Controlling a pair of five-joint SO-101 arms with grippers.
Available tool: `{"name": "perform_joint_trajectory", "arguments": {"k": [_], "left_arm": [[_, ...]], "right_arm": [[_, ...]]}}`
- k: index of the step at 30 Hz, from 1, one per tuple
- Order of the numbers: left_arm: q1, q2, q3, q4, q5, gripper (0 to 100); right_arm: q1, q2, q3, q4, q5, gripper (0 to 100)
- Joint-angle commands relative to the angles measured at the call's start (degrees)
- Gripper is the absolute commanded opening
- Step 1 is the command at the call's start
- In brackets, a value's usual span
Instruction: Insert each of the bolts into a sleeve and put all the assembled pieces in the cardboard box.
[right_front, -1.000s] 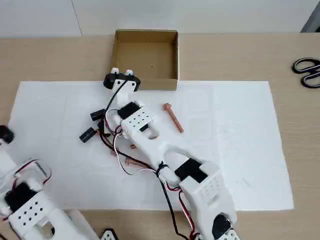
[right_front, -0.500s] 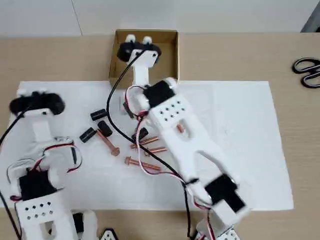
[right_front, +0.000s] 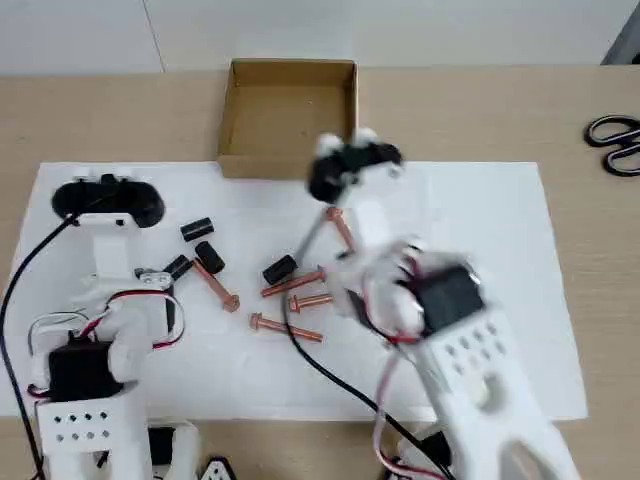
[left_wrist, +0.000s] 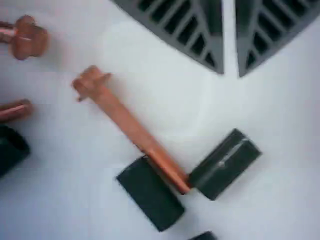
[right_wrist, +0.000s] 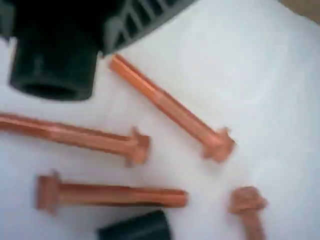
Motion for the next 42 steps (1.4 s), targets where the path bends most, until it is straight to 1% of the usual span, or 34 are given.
{"name": "perform_joint_trajectory", "arguments": {"k": [1,6,10,12,14,15,17,20,23,29,32,35,37,42], "left_arm": [[3.34,-0.18,-2.59,-0.09,3.69,1],[7.56,-0.18,-2.59,-0.35,6.07,1],[8.53,-0.18,-2.59,0.0,6.07,1],[7.74,-0.18,-2.59,0.09,6.07,1],[7.47,-0.18,-2.59,0.44,6.07,1],[7.47,-0.18,-2.59,0.44,6.07,1],[7.47,-0.18,-2.59,0.44,6.07,1],[7.47,-0.18,-2.59,0.35,6.07,1],[7.47,-0.18,-2.59,0.35,6.07,1],[7.21,-0.18,-2.51,0.35,6.07,1],[7.21,-0.18,-2.24,0.35,6.07,1],[7.21,-0.18,-2.24,0.35,6.07,1],[7.21,-0.26,-2.24,0.35,6.07,1],[7.21,-0.26,-2.24,0.35,6.07,1]], "right_arm": [[4.09,-12.53,7.91,-1.8,0.7,0.5],[4.7,-28.97,19.78,-11.21,1.76,0.5],[5.32,-39.08,30.86,-15.69,8.97,0.5],[8.92,-39.96,35.52,-15.87,8.09,0.4],[14.46,-38.2,38.86,-15.96,4.48,0.4],[16.92,-36.53,39.47,-15.96,2.46,0.4],[20.62,-32.31,38.68,-15.96,0.88,0.4],[22.11,-23.78,35.34,-15.78,0.0,0.4],[21.93,-14.02,30.24,-15.87,-1.93,0.4],[21.58,6.11,17.14,-15.43,-1.76,0.4],[18.77,14.37,12.31,-15.43,0.0,0.4],[14.73,21.14,9.14,-15.96,4.84,0.4],[13.23,24.66,6.68,-16.13,5.27,0.4],[13.85,30.9,1.49,-21.32,5.54,0.8]]}}
